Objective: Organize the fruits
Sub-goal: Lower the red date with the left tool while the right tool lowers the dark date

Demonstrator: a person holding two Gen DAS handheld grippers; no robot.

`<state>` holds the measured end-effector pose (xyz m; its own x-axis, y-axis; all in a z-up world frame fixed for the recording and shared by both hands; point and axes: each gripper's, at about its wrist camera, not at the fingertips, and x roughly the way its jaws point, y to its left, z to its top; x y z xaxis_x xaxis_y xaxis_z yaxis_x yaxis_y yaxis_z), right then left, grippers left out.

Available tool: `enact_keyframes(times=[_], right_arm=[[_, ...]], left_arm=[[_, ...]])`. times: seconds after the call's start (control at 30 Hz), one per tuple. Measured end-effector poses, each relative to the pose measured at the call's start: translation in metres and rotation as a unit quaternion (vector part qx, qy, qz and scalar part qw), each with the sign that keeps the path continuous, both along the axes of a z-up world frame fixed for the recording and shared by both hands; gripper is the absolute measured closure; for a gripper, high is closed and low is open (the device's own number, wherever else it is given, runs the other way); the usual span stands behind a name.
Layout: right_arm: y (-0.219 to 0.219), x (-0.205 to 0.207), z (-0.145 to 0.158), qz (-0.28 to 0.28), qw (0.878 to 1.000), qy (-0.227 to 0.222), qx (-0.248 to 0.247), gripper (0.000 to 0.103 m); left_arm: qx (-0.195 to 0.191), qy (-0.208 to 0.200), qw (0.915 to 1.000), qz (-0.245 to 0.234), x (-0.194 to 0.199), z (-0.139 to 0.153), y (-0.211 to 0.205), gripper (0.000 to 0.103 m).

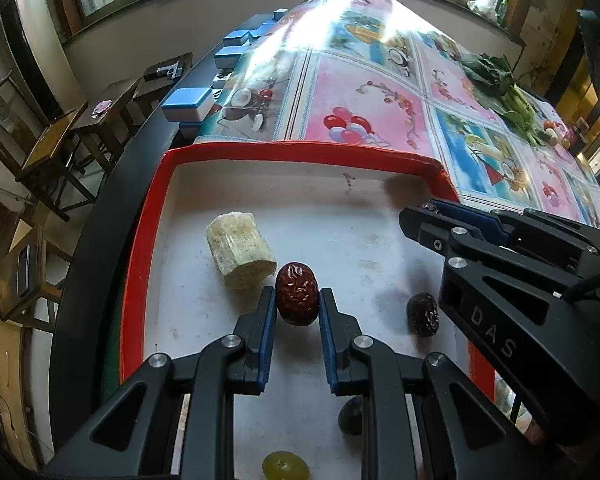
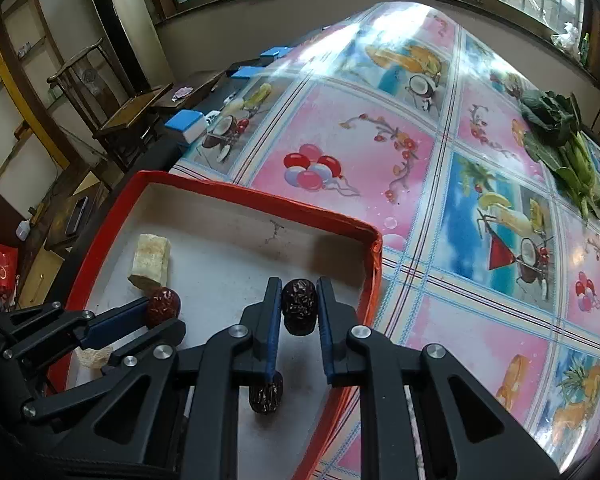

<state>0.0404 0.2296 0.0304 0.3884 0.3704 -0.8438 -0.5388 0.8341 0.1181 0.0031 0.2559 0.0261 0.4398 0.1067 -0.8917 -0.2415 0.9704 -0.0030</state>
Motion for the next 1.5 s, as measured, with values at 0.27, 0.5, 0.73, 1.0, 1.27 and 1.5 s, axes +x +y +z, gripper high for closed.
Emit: enact_keyframes(times=[0.27, 0.5, 0.73, 1.0, 1.27, 1.5], right_arm=[[0.005, 0.004, -0.008, 0.004, 1.0, 0.006, -0.007, 0.084], [0.007, 0.006, -0.011, 0.005, 1.0, 0.01, -0.007, 0.084], [0.01, 0.009, -0.013, 0.005, 1.0, 0.01, -0.01, 0.084], [0.017, 0.012, -0.019, 0.009, 1.0, 0.015, -0.015, 0.084], [0.021, 0.013, -0.02, 0.011, 1.0, 0.015, -0.014, 0.084], [0.021, 0.011, -0.021, 0.014, 1.0, 0.014, -0.017, 0.084]], left_arm=[[0.002, 0.003, 1.0, 0.006, 0.002, -0.006, 0.002, 0.083], [-0.003, 0.002, 0.9999, 0.01, 0.002, -0.004, 0.002, 0.083], [0.002, 0.002, 0.9999, 0.01, 0.004, -0.005, 0.001, 0.083], [0.004, 0.001, 0.9999, 0.016, 0.004, -0.006, 0.002, 0.083], [0.004, -0.001, 0.9999, 0.015, 0.004, -0.006, 0.002, 0.083], [0.006, -0.001, 0.9999, 0.013, 0.004, -0.007, 0.001, 0.083]])
